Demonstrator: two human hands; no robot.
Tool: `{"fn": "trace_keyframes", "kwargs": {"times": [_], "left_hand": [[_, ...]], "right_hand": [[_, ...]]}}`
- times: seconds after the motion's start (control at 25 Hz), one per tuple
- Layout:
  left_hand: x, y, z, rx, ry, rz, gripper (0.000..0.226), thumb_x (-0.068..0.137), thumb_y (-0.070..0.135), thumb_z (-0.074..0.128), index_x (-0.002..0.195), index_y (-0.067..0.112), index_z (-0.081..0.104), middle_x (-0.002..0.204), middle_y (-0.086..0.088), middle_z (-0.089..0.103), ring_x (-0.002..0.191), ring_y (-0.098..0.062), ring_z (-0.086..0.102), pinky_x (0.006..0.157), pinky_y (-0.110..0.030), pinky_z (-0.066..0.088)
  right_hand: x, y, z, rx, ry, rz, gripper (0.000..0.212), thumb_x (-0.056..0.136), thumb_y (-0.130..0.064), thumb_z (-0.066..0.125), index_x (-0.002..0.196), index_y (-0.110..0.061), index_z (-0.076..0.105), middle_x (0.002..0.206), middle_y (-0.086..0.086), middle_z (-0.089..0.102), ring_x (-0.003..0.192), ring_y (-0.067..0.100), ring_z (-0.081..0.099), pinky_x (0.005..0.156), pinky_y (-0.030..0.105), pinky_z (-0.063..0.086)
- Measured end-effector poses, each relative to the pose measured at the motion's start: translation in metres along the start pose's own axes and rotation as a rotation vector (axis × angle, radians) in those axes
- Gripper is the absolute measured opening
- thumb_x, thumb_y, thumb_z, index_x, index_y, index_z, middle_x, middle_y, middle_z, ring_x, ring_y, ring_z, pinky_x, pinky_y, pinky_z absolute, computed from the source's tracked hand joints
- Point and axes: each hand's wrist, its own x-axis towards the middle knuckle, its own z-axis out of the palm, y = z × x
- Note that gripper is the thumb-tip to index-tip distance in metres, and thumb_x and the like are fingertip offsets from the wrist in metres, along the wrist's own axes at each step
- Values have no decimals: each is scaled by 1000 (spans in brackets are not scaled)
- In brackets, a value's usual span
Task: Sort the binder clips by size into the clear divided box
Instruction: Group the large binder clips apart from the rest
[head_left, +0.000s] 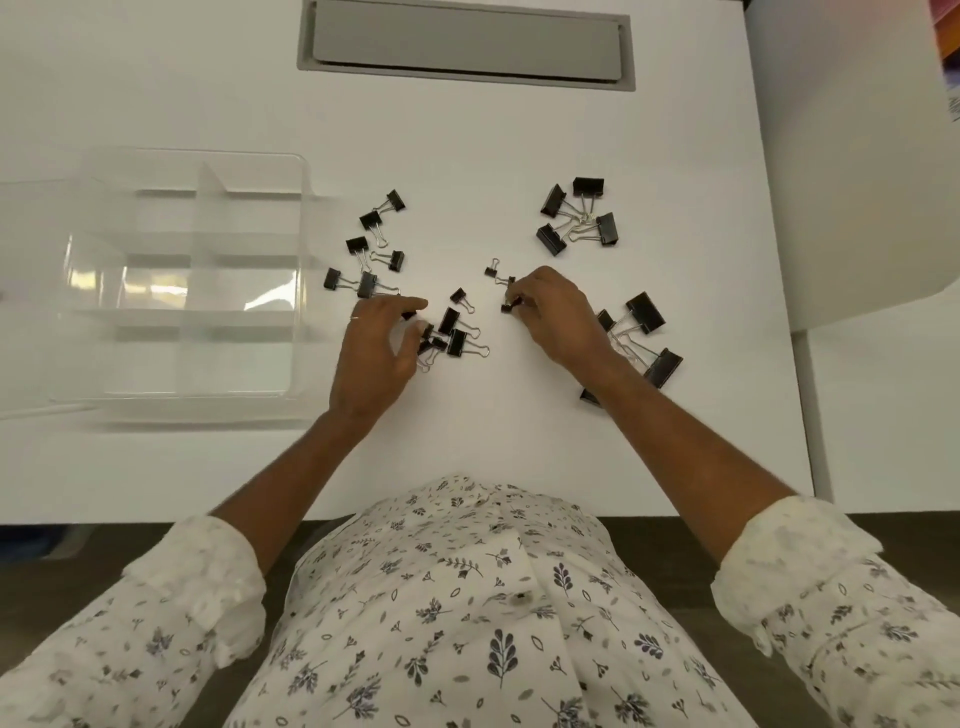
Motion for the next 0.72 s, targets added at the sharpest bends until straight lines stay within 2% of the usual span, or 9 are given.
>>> {"fn": "trace_keyframes", "kwargs": {"times": [0.08, 0.16, 0.24, 0.32, 0.44, 0.6, 0.72], "left_hand": [[-17, -7, 4, 95, -36, 89, 28, 98, 28, 67, 124, 18, 69, 129, -2, 65, 126, -20, 54, 103, -40, 47], [-30, -13, 12, 205, -102, 190, 35, 99, 34, 65, 131, 20, 66, 144, -4, 58, 140, -23, 47, 111, -44, 42], [-38, -18, 17, 329, -188, 259, 42, 103, 39, 58, 142, 24, 58, 158, -3, 44, 152, -23, 31, 121, -48, 30], [-42, -21, 18, 431, -256, 316, 47, 106, 41, 48, 152, 27, 46, 167, -3, 28, 158, -23, 16, 125, -53, 20], [-40, -20, 18, 523, -281, 374, 53, 109, 41, 38, 160, 29, 28, 171, -4, 12, 159, -24, 5, 124, -59, 15], [-37, -16, 28, 580, -334, 501, 49, 110, 44, 31, 158, 34, 33, 171, -3, 13, 159, -26, 6, 123, -63, 11], [-35, -17, 32, 589, -355, 490, 47, 110, 47, 27, 154, 38, 39, 171, -1, 15, 159, -24, 6, 122, -64, 13]], "right_hand": [[-4, -4, 7, 6, 29, 29, 16, 95, -11, 63, 108, -15, 71, 107, 3, 62, 97, 22, 64, 82, 26, 43], [-5, -9, 8, 6, 62, -12, 20, 96, -10, 61, 113, -13, 69, 113, 4, 62, 99, 22, 64, 84, 25, 44], [2, -12, 9, -20, 100, -92, 30, 97, -3, 56, 123, -13, 66, 126, 6, 60, 111, 24, 60, 95, 30, 48], [12, -13, 12, -92, 71, -159, 38, 99, 0, 52, 134, -13, 62, 144, 11, 54, 130, 28, 51, 109, 31, 42], [16, -9, 20, -177, -44, -227, 39, 105, -11, 49, 143, -11, 55, 156, 16, 44, 149, 36, 33, 120, 42, 31], [-8, 0, 30, -182, 50, -179, 36, 105, -9, 48, 140, -9, 59, 151, 9, 52, 146, 28, 42, 110, 47, 47], [-31, 2, 39, -179, 122, -101, 36, 101, 1, 52, 135, -5, 63, 147, 10, 57, 143, 28, 48, 111, 45, 47]]}}
